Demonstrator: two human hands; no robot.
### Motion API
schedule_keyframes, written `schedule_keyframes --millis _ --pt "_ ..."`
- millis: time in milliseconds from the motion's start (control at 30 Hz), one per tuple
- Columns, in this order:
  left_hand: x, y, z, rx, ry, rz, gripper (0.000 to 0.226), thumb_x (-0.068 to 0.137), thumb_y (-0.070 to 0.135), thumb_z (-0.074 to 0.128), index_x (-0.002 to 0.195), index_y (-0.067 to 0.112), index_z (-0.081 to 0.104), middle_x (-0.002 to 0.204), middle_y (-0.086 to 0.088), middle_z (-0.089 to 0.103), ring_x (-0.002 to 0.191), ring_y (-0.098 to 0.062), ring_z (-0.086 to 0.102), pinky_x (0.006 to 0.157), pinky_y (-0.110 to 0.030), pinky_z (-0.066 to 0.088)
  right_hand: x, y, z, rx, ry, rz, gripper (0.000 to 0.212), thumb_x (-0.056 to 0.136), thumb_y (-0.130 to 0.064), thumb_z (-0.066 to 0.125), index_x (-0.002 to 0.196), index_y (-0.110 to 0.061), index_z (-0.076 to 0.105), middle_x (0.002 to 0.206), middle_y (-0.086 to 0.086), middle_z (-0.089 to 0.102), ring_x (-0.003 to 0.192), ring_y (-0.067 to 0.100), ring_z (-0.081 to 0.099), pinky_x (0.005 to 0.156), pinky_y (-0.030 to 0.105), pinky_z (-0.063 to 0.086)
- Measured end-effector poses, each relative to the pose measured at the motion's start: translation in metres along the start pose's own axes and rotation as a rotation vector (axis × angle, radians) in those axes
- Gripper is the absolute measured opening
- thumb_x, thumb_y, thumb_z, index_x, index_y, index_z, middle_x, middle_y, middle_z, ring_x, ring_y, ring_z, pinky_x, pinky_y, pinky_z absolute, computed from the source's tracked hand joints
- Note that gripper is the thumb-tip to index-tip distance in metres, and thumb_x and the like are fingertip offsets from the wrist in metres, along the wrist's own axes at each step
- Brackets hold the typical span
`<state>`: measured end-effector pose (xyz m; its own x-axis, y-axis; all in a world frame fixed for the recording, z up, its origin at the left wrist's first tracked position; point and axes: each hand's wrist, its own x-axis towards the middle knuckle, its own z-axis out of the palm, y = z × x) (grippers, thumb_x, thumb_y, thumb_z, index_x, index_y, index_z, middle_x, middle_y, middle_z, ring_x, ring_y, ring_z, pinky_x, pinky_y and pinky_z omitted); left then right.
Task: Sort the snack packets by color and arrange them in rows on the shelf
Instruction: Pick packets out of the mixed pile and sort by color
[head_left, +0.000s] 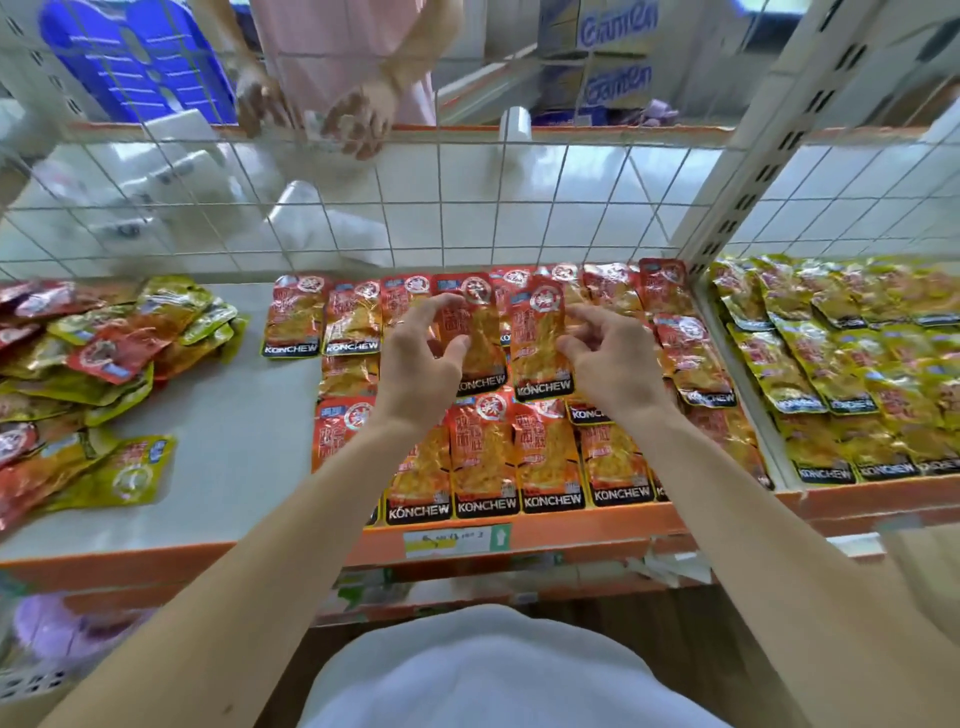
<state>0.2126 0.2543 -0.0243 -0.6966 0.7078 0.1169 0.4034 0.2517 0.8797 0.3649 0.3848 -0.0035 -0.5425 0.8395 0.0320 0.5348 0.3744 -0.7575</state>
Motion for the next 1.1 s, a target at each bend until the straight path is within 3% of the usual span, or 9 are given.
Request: schedule_keyframes --millis 67,133,200,300,400,533,700,833,1100 --pt "-0.002 0.000 0.002 0.031 -0.014 0.010 0.042 0.095 0.012 0.067 0.135 0.017 0.059 0.130 -0.003 0.065 0.090 -0.016 0.065 0.088 -0.036 0.058 -0.004 0.002 0.004 -0.032 -0.029 -0.025 0.042 0.094 -0.009 0.067 0.135 -0.010 0.060 0.079 -0.011 0.064 0.062 -0.011 0.056 0.070 0.003 0.045" --pt "-0.007 -0.001 0.002 0.072 -0.018 0.029 0.040 0.095 0.012 0.066 0.135 0.015 0.060 0.133 -0.002 0.064 0.087 -0.005 0.062 0.090 -0.020 0.053 -0.008 0.003 0.006 -0.065 -0.034 -0.057 0.040 0.094 -0.009 0.066 0.134 -0.009 0.061 0.076 -0.009 0.065 0.066 -0.006 0.058 0.081 0.009 0.045" --pt "-0.013 -0.002 0.001 0.111 -0.004 0.047 0.038 0.095 0.012 0.066 0.133 0.011 0.062 0.132 -0.003 0.065 0.104 -0.006 0.062 0.096 -0.011 0.046 -0.012 0.003 0.006 -0.091 -0.015 -0.094 0.039 0.093 -0.010 0.067 0.132 -0.008 0.062 0.080 -0.005 0.067 0.071 0.003 0.060 0.083 0.011 0.044" --pt "-0.022 -0.010 0.006 0.287 0.040 0.120 0.034 0.094 0.017 0.068 0.127 0.012 0.066 0.120 -0.005 0.071 0.109 -0.021 0.065 0.095 -0.034 0.049 -0.017 0.007 0.006 -0.154 0.006 -0.162 0.034 0.092 -0.009 0.068 0.126 -0.006 0.066 0.091 0.004 0.073 0.076 0.008 0.061 0.081 0.011 0.044" --pt "-0.031 -0.019 0.013 0.511 0.105 0.162 0.029 0.095 0.023 0.065 0.123 0.020 0.068 0.112 -0.002 0.071 0.104 -0.024 0.064 0.084 -0.037 0.034 -0.018 0.013 0.007 -0.204 0.012 -0.212 0.021 0.092 -0.009 0.069 0.112 -0.005 0.073 0.095 0.008 0.075 0.079 0.012 0.061 0.082 0.019 0.049" --pt "-0.040 -0.020 0.014 0.626 0.116 0.150 0.026 0.098 0.027 0.061 0.121 0.023 0.071 0.134 -0.013 0.061 0.119 -0.032 0.056 0.094 -0.045 0.041 -0.020 0.025 0.006 -0.247 0.030 -0.245 0.019 0.092 -0.024 0.071 0.104 -0.009 0.074 0.092 0.003 0.073 0.087 0.019 0.061 0.085 0.031 0.049" --pt "-0.068 -0.023 0.016 0.639 0.036 0.255 0.042 0.097 0.037 0.047 0.131 0.019 0.064 0.148 -0.009 0.051 0.132 -0.026 0.051 0.104 -0.043 0.041 -0.034 0.041 0.005 -0.275 0.150 -0.320 0.028 0.089 -0.030 0.073 0.111 -0.012 0.072 0.107 0.004 0.072 0.104 0.025 0.062 0.095 0.045 0.047" --pt "-0.083 -0.024 0.023 0.742 -0.014 0.297 0.047 0.096 0.040 0.049 0.138 0.021 0.059 0.155 -0.004 0.043 0.142 -0.023 0.041 0.113 -0.047 0.035 -0.046 0.047 0.020 -0.389 0.076 -0.371 0.038 0.090 -0.037 0.069 0.123 -0.019 0.067 0.131 0.003 0.063 0.126 0.024 0.053 0.101 0.054 0.038" --pt "-0.086 -0.022 0.027 0.798 -0.056 0.225 0.050 0.098 0.042 0.046 0.146 0.026 0.050 0.155 -0.004 0.044 0.144 -0.024 0.037 0.120 -0.045 0.023 -0.054 0.055 0.032 -0.494 -0.028 -0.404 0.046 0.097 -0.039 0.047 0.134 -0.016 0.061 0.145 0.003 0.055 0.136 0.018 0.048 0.106 0.045 0.024"
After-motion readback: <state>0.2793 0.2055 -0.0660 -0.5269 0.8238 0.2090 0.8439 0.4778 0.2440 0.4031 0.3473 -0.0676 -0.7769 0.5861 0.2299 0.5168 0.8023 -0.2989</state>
